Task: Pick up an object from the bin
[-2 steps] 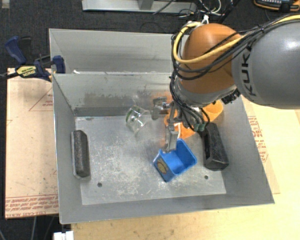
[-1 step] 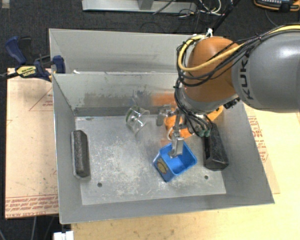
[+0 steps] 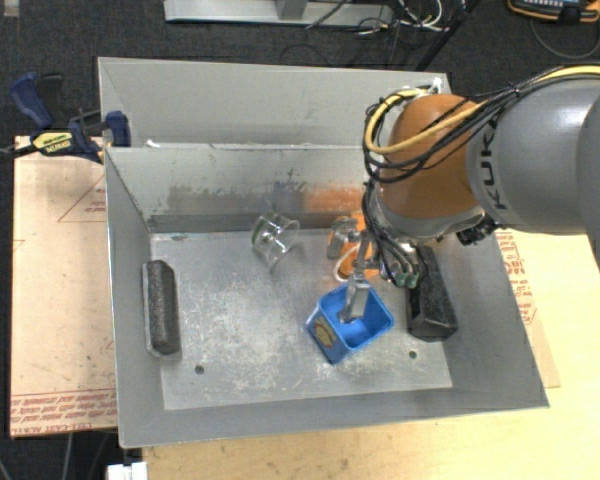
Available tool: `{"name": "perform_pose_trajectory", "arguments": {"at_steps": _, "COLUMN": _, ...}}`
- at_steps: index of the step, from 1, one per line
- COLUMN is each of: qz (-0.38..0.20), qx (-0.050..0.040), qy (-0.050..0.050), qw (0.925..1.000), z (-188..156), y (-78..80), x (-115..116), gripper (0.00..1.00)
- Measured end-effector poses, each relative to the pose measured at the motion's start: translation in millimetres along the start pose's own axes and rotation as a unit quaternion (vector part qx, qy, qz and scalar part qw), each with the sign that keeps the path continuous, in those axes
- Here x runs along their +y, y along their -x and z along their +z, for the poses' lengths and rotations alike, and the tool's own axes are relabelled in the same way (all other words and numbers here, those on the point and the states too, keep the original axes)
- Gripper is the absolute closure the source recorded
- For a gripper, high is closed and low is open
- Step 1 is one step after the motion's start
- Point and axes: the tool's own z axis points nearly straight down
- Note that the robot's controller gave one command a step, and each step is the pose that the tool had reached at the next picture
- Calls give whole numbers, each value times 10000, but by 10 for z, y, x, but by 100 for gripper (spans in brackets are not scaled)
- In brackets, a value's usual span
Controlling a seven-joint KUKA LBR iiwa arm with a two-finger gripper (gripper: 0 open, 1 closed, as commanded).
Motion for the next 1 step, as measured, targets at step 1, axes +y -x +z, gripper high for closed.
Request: {"name": "perform_pose_trajectory", "arguments": {"at_steps": 1, "qz": 37, "qx": -8, "qy": -10, "qw": 10000, "z": 127, "y": -97, "x": -126, "gripper": 0}}
